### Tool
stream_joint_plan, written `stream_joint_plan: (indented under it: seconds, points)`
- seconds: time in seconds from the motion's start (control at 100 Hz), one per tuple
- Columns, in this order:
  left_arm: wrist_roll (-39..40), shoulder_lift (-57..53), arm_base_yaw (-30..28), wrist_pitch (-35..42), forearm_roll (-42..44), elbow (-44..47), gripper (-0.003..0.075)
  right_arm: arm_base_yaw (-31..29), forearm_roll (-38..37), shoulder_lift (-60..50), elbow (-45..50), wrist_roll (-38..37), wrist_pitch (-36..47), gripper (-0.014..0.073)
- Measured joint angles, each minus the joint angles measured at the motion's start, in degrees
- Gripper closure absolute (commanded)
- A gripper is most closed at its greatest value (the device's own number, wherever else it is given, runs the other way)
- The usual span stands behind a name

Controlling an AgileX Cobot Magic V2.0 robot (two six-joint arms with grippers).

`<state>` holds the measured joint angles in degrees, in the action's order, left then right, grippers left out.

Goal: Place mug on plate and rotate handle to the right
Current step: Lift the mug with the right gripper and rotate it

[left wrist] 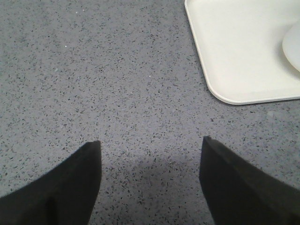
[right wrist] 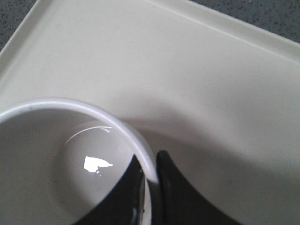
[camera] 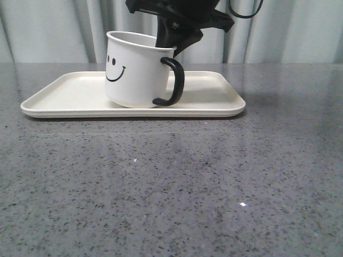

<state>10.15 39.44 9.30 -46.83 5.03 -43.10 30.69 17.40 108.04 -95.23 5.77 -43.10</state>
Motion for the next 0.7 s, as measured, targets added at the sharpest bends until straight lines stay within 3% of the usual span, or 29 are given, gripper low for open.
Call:
stream_joint_plan:
  seconds: [0.48, 0.7]
  points:
    - [0.0, 0.0, 0.0, 0.0, 0.0, 0.0, 0.0281, 0.0, -0.13, 0.31, -16.71, 18.06, -16.37, 0.0654]
    - [0.0, 0.0, 0.0, 0.0, 0.0, 0.0, 0.0281, 0.0, -0.13, 6.41, -26.81, 25.63, -27.35, 0.0654]
